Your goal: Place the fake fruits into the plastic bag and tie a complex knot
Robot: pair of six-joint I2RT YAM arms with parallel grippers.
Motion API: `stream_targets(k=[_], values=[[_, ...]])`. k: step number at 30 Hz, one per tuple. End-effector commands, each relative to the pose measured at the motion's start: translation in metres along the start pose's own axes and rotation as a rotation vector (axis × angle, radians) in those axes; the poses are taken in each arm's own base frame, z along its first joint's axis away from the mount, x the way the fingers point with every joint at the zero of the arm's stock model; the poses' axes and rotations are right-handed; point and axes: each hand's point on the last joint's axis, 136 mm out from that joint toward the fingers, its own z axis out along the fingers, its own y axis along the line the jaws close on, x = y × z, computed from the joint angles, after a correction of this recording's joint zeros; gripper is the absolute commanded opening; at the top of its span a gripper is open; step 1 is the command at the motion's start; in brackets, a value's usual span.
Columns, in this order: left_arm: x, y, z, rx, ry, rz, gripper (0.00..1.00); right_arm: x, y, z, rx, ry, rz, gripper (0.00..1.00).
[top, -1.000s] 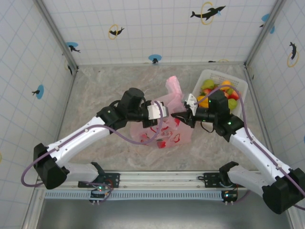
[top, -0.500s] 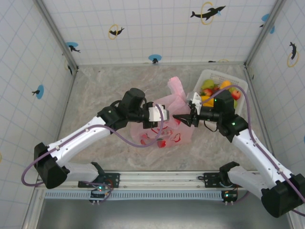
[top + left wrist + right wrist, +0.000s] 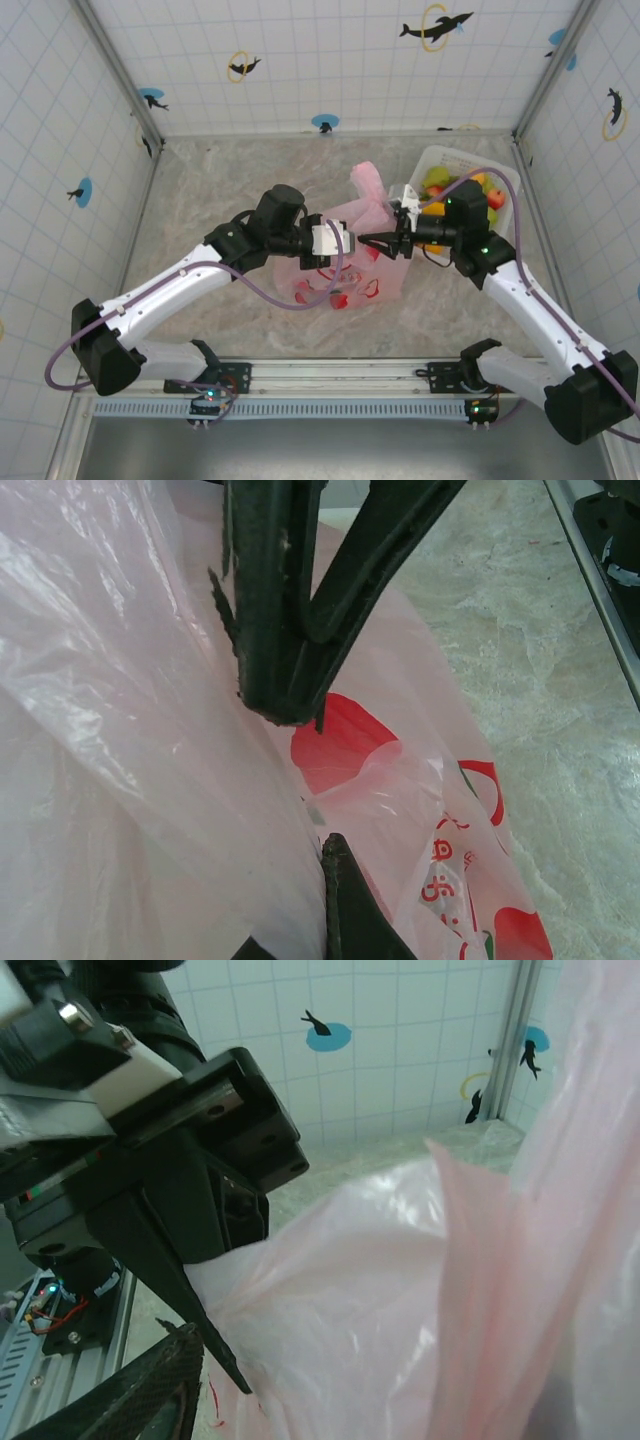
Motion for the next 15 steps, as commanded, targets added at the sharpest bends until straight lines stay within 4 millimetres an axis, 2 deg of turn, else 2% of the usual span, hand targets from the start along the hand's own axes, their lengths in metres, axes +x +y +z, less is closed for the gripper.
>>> stream_targets(k=[1, 4, 7, 10, 12, 15], values=[[-0.002, -0.004, 0.001, 0.018, -0.005, 0.017, 0.00, -0.032, 0.006, -0.002, -0.023, -0.071, -0.070, 0.61], [-0.004, -0.002, 0.000, 0.010, -0.013, 0.011, 0.00, -0.033, 0.006, -0.002, -0.018, -0.071, -0.069, 0.44], [-0.006, 0.001, -0.006, -0.005, -0.037, -0.005, 0.11, -0.033, 0.007, -0.002, -0.018, -0.072, -0.066, 0.23], [-0.009, 0.013, -0.022, -0.049, -0.087, -0.049, 0.37, -0.033, 0.008, -0.002, -0.016, -0.072, -0.069, 0.09], [-0.008, 0.021, -0.036, -0.091, -0.130, -0.077, 0.55, -0.033, 0.008, -0.001, -0.017, -0.071, -0.067, 0.06], [-0.007, 0.032, -0.055, -0.159, -0.194, -0.102, 0.68, -0.032, 0.008, -0.001, -0.013, -0.069, -0.067, 0.03]])
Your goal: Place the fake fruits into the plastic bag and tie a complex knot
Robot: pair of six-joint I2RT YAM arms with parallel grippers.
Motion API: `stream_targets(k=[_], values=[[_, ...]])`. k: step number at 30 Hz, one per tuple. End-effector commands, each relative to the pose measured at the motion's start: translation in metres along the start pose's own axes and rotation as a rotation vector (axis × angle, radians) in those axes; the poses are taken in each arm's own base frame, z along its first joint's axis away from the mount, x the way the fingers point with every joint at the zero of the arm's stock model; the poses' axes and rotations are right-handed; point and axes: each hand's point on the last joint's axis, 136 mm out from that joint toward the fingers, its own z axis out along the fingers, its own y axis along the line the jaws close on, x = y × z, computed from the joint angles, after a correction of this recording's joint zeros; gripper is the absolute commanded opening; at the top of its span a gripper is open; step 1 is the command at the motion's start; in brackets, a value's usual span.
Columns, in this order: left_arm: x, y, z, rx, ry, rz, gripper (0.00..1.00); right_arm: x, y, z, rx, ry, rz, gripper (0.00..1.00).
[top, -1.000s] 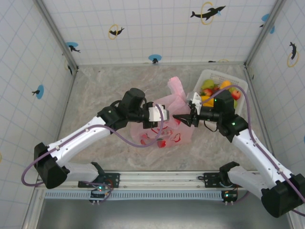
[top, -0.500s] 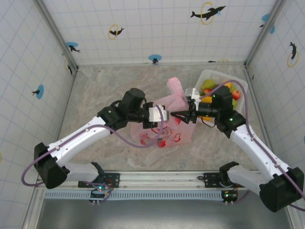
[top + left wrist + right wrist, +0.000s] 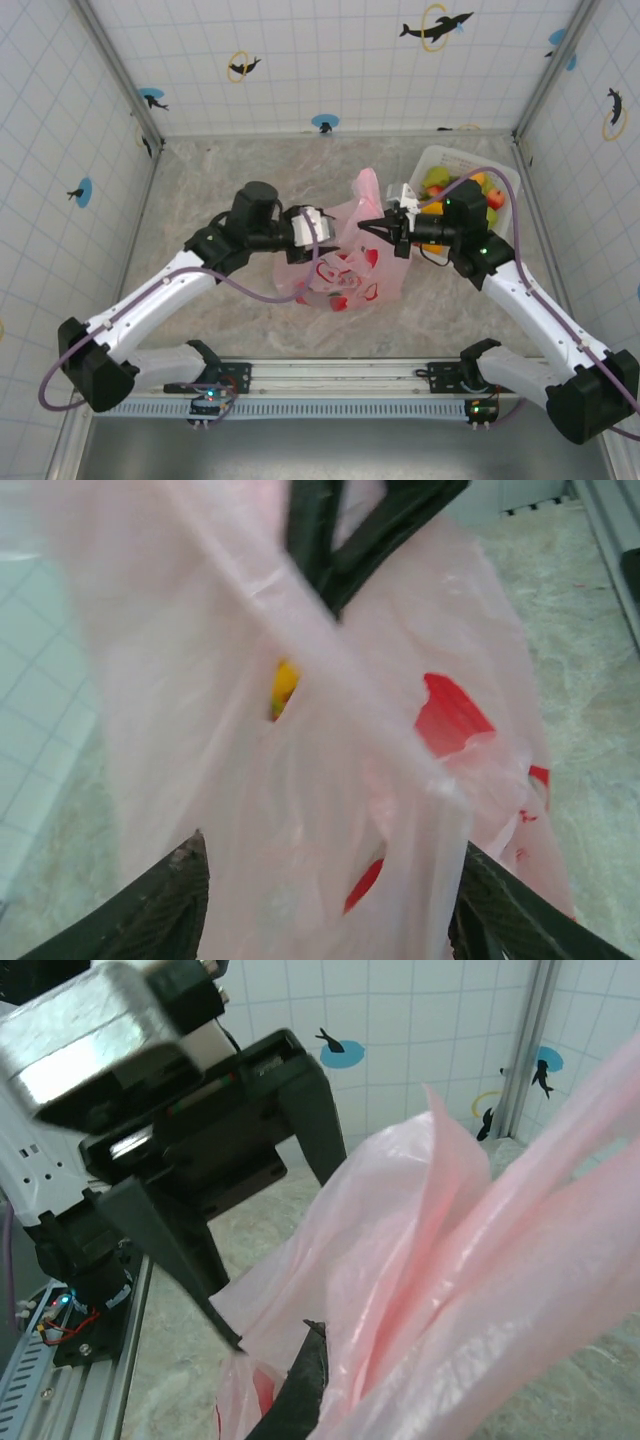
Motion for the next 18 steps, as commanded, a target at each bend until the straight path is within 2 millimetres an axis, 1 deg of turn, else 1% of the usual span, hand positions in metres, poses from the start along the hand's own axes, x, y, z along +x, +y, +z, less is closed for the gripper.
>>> stream_targets(k=[1, 6, 9, 13, 18], values=[[-0.020, 0.010, -0.021, -0.055, -0.129, -0.009, 0.74, -0.024, 0.002, -0.004, 0.007, -0.045, -0.059, 0.03], [-0.017, 0.020, -0.023, -0.087, -0.160, -0.036, 0.91, -0.023, 0.003, -0.005, 0.009, -0.045, -0.062, 0.04], [-0.020, 0.023, -0.020, -0.051, -0.195, -0.065, 0.97, -0.023, 0.004, -0.004, 0.007, -0.044, -0.060, 0.04], [-0.023, 0.019, -0.007, 0.042, -0.230, -0.097, 0.98, -0.024, 0.004, -0.005, 0.012, -0.046, -0.064, 0.04], [-0.024, 0.023, 0.006, 0.092, -0.244, -0.134, 0.98, -0.024, 0.005, -0.005, 0.013, -0.046, -0.064, 0.05]])
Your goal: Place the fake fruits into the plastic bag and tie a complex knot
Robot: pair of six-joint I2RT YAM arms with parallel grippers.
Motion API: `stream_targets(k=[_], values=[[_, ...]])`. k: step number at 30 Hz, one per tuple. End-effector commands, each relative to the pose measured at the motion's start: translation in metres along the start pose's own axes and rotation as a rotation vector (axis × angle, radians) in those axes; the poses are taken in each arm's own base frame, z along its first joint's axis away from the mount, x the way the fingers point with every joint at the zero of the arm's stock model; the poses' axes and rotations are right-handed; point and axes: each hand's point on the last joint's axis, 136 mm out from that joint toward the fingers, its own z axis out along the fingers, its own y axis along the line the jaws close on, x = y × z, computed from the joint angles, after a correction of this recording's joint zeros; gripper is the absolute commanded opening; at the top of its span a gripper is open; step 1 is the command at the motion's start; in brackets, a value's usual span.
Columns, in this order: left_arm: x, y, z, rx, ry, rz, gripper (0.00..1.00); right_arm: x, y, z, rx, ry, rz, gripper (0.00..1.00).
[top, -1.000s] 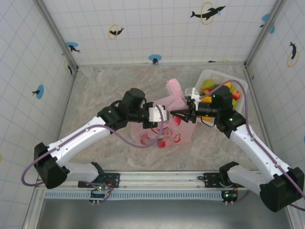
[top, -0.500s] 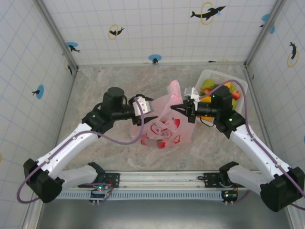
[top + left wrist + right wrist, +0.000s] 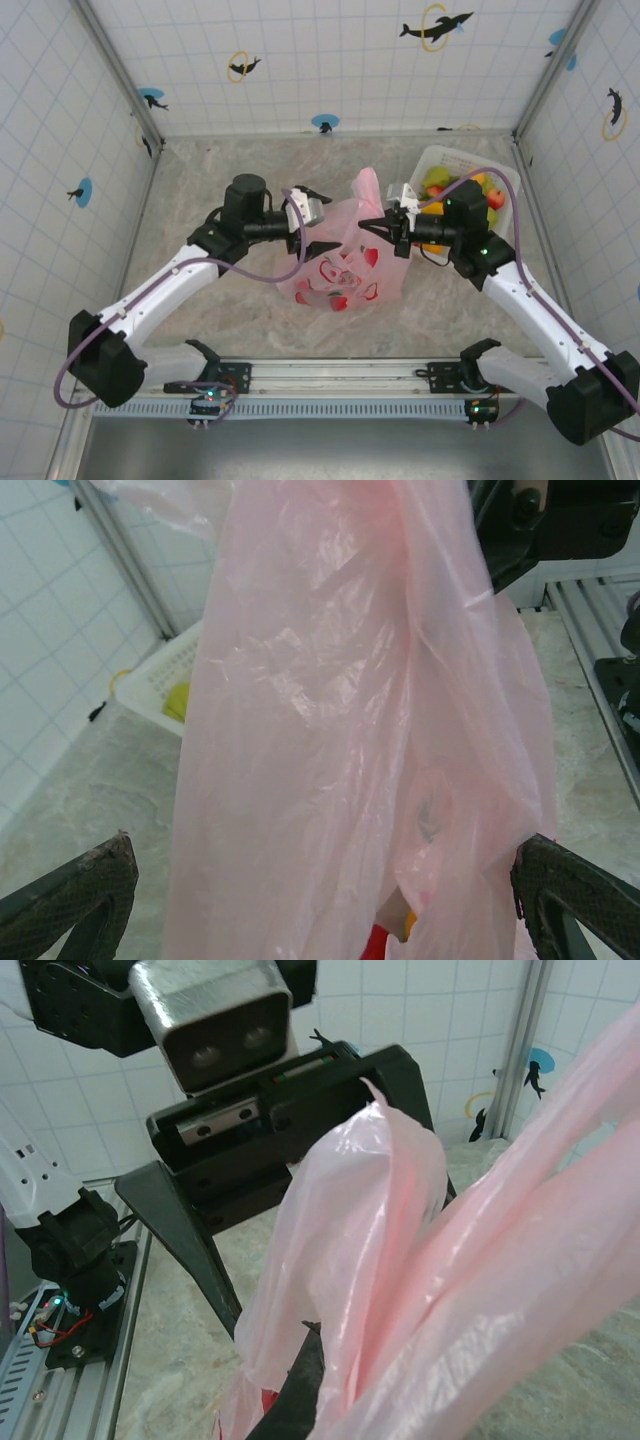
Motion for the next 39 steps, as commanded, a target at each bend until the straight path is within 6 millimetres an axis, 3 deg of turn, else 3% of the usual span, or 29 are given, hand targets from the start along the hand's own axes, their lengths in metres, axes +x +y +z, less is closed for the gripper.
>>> stream_targets(k=[1, 5, 10, 14, 17, 23, 27, 33, 39], values=[[-0.026, 0.000, 0.001, 0.053, -0.090, 0.014, 0.98, -0.022, 0.005, -0.004, 0.000, -0.045, -0.060, 0.05], [-0.024, -0.005, 0.006, 0.099, -0.102, -0.011, 0.98, -0.022, 0.005, -0.004, 0.007, -0.044, -0.062, 0.06], [-0.029, -0.021, -0.002, 0.157, -0.136, -0.007, 0.97, -0.020, 0.000, -0.005, 0.040, -0.035, -0.066, 0.05], [-0.024, -0.026, -0.001, 0.156, -0.123, -0.024, 0.87, -0.021, -0.003, -0.005, 0.061, -0.035, -0.065, 0.06], [-0.012, -0.026, 0.015, 0.119, -0.067, -0.021, 0.82, -0.024, -0.003, -0.006, 0.066, -0.044, -0.064, 0.06], [-0.004, -0.011, 0.024, 0.023, 0.002, -0.016, 0.38, -0.021, -0.003, -0.010, 0.082, -0.042, -0.058, 0.09], [-0.005, -0.008, 0.020, -0.017, 0.012, 0.001, 0.18, -0.015, -0.002, -0.014, 0.088, -0.030, -0.050, 0.23], [-0.009, -0.027, 0.010, 0.059, 0.014, 0.033, 0.07, -0.004, 0.003, -0.022, 0.092, -0.005, -0.037, 0.61], [-0.014, -0.041, 0.004, 0.123, 0.002, 0.067, 0.02, 0.011, 0.004, -0.029, 0.117, 0.033, -0.024, 0.79]])
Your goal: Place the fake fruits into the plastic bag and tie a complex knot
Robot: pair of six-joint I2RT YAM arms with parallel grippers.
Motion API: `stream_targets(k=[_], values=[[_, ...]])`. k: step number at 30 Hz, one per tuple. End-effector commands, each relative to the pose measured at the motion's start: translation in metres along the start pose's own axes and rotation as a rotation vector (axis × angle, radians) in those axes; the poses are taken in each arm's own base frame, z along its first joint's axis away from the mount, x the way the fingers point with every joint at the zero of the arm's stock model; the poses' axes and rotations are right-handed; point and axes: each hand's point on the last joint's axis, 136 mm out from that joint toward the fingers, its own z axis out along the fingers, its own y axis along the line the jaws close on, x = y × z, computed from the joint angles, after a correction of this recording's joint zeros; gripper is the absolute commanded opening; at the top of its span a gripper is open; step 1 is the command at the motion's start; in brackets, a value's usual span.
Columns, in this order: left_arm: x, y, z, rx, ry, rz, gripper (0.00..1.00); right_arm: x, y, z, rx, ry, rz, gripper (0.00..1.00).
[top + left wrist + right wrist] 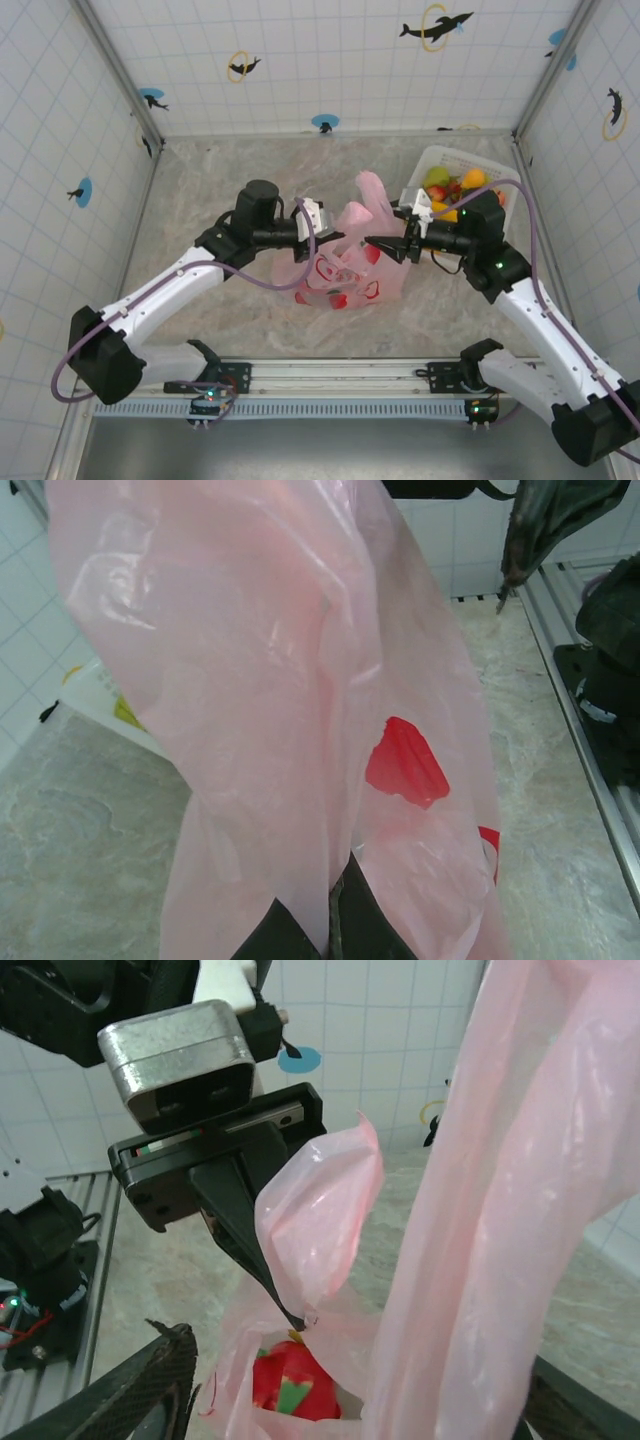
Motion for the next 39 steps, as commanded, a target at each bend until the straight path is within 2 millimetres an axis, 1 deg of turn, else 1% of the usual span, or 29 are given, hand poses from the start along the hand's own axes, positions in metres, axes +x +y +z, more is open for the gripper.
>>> stream_targets(k=[1, 4, 7, 10, 14, 15, 16, 18, 21, 26, 29, 32, 34, 36, 38, 39], values=[[-0.016, -0.014, -0.008, 0.061, -0.035, 0.062, 0.01, 0.017, 0.001, -0.005, 0.018, 0.036, 0.019, 0.80], [-0.023, -0.018, -0.010, 0.088, -0.055, 0.086, 0.00, 0.023, 0.000, -0.006, 0.040, 0.046, 0.026, 0.79], [-0.031, -0.021, -0.008, 0.124, -0.074, 0.101, 0.00, 0.028, -0.003, -0.008, 0.067, 0.060, 0.034, 0.72], [-0.034, -0.025, -0.002, 0.146, -0.052, 0.123, 0.00, 0.031, -0.005, -0.010, 0.085, 0.064, 0.034, 0.71], [-0.030, -0.029, 0.010, 0.186, 0.024, 0.128, 0.00, 0.032, -0.003, -0.012, 0.082, 0.074, 0.036, 0.79], [-0.025, -0.031, 0.014, 0.199, 0.051, 0.116, 0.00, 0.033, -0.002, -0.012, 0.077, 0.079, 0.038, 0.80], [-0.029, -0.029, 0.015, 0.201, 0.057, 0.122, 0.00, 0.034, -0.001, -0.012, 0.074, 0.083, 0.036, 0.80], [-0.027, -0.028, 0.018, 0.211, 0.080, 0.117, 0.00, 0.041, 0.000, -0.013, 0.074, 0.112, 0.051, 0.80], [-0.026, -0.027, 0.019, 0.208, 0.090, 0.121, 0.00, 0.046, -0.001, -0.017, 0.091, 0.129, 0.055, 0.81], [-0.026, -0.027, 0.015, 0.189, 0.089, 0.144, 0.00, 0.044, 0.003, -0.032, 0.129, 0.116, 0.057, 0.92], [-0.026, -0.026, 0.015, 0.182, 0.093, 0.142, 0.00, 0.046, 0.006, -0.039, 0.149, 0.105, 0.056, 0.93], [-0.026, -0.026, 0.016, 0.184, 0.094, 0.141, 0.00, 0.043, 0.006, -0.040, 0.155, 0.064, 0.056, 0.85], [-0.027, -0.025, 0.016, 0.183, 0.093, 0.143, 0.00, 0.041, 0.004, -0.038, 0.150, 0.064, 0.061, 0.75], [-0.030, -0.025, 0.016, 0.181, 0.089, 0.148, 0.00, 0.043, 0.001, -0.035, 0.150, 0.087, 0.069, 0.58], [-0.031, -0.026, 0.015, 0.182, 0.091, 0.155, 0.00, 0.047, -0.003, -0.032, 0.149, 0.110, 0.075, 0.35], [-0.032, -0.027, 0.015, 0.185, 0.092, 0.160, 0.00, 0.047, -0.005, -0.031, 0.148, 0.117, 0.075, 0.25]])
